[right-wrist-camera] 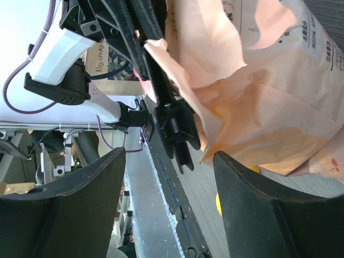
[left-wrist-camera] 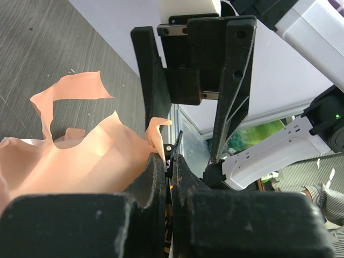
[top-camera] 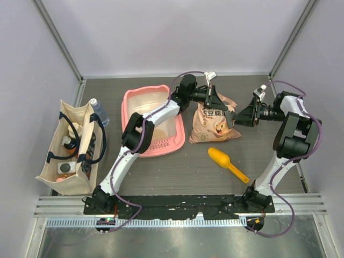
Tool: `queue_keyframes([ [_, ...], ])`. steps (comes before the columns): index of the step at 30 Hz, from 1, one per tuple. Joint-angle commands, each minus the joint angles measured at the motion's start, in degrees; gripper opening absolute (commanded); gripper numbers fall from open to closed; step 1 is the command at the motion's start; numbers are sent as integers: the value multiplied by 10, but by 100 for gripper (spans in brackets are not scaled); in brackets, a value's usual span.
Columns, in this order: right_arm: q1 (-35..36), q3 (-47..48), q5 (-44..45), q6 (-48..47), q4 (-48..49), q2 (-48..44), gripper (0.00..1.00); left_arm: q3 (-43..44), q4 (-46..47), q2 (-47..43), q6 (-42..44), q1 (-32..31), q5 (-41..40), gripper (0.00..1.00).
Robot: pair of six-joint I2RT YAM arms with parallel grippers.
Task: Fill the litter box with clean litter
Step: Pick up the clamp at the center of the board.
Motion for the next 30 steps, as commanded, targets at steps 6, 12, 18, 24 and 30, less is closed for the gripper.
queue_keyframes([
  [6,21,49,-46,14,-47,30,62,8,12,-15,16,-9,-14,0],
  [12,29,70,-33,31,-48,29,58,11,1,-15,23,-9,-10,0],
  [18,21,47,-6,39,-55,9,54,18,-2,-10,27,-7,-4,0],
  [24,-4,40,22,36,-82,-9,55,20,-6,-11,29,-5,-4,0],
  [30,-4,1,16,46,-91,-43,55,21,-10,-10,33,-4,-3,0],
])
